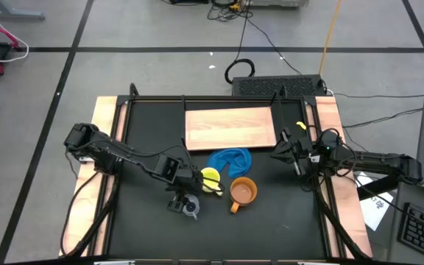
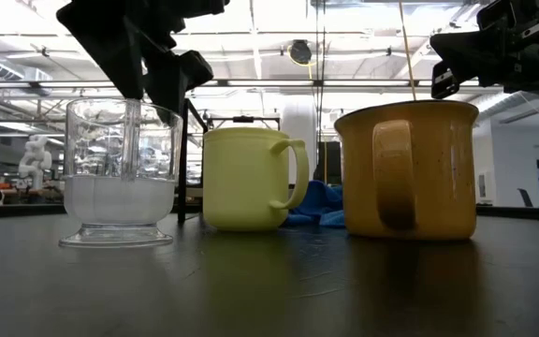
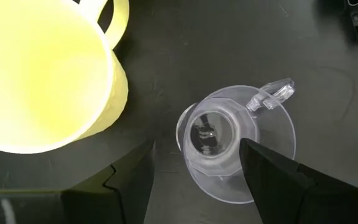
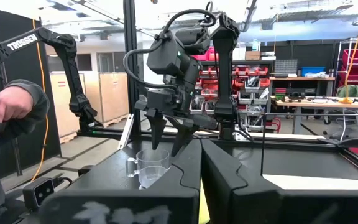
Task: Stack small to large cups/mugs on shelf
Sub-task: Put the transparent mug onto the shelf
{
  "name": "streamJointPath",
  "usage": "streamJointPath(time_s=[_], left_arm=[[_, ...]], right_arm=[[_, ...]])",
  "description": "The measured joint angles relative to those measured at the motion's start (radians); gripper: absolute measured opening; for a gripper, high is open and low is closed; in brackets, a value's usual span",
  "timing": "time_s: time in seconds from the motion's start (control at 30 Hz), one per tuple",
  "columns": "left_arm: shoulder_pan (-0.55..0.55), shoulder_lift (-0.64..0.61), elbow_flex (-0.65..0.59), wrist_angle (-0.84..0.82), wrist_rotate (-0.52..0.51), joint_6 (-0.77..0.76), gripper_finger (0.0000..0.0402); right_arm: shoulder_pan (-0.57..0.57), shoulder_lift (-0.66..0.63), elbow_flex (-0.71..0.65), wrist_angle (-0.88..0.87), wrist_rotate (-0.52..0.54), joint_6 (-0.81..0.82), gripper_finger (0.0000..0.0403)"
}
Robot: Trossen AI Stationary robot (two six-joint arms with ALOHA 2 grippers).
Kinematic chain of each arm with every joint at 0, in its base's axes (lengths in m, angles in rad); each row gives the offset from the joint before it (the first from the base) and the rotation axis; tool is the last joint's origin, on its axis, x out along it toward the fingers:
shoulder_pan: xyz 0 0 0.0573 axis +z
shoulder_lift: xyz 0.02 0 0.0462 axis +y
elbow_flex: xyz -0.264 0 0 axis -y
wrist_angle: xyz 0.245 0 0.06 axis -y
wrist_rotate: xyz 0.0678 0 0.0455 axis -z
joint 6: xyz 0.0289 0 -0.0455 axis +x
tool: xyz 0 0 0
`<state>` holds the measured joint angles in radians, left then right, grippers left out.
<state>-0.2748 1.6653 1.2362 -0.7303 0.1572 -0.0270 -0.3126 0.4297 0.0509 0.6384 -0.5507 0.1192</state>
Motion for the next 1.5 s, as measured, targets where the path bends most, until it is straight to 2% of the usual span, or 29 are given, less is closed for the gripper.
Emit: streamJointPath(time_s=[0.17,0.53,1.07,1.2,1.5], left_arm=[[0.0,0.0,0.0,0.0,0.0,-0.011,0.0234],[0.0,0.095,0.0,-0.006,-0.001,0.014,0.0234],[0.001,0.094,0.0,-0.005,-0.009,0.033,0.0231],[0.001,0.094,0.0,-0.005,-0.009,0.033,0.0197],[0.002,0.094,0.0,-0.001,-0.009,0.018,0.0068]], right_arm=[[0.0,0.0,0.0,0.0,0.0,0.0,0.0],[0.0,0.0,0.0,-0.003,0.0,0.0,0.0],[0.0,0.0,0.0,-0.004,0.0,0.0,0.0],[0.0,0.0,0.0,-0.004,0.0,0.0,0.0],[0.0,0.0,0.0,-0.004,0.0,0.0,0.0]])
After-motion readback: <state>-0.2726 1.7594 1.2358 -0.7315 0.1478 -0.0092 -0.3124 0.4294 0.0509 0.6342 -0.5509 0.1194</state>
